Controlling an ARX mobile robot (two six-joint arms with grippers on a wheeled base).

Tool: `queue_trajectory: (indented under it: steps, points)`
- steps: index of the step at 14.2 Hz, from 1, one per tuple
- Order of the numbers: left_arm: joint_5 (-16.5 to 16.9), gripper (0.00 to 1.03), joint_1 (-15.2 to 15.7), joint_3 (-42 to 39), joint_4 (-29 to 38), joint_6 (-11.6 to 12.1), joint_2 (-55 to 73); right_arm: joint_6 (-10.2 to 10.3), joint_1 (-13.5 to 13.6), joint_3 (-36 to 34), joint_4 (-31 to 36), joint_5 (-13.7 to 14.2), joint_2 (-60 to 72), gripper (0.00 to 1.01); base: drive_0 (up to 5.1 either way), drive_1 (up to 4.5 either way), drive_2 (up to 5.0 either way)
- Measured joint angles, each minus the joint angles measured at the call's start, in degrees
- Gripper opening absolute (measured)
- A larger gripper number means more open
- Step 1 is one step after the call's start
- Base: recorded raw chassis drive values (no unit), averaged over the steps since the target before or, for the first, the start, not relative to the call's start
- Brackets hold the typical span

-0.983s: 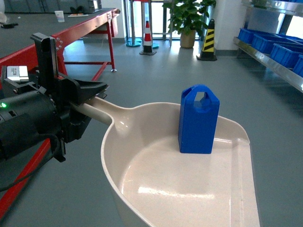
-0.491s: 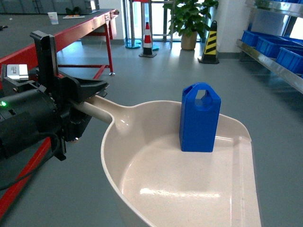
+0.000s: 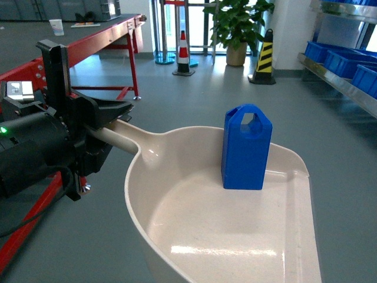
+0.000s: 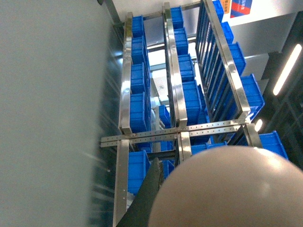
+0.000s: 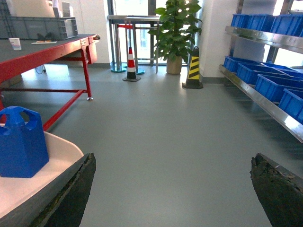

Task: Place part in tray to right shelf

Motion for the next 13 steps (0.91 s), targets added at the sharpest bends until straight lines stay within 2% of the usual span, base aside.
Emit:
queue_trajectory:
  steps: [13]
  points:
    - [0.07, 0.13, 0.02, -0.02, -0.24, 0.0, 0.0, 0.0, 0.0, 0.0, -0.44, 0.0, 0.02, 0.98, 0.0, 4.08, -4.1]
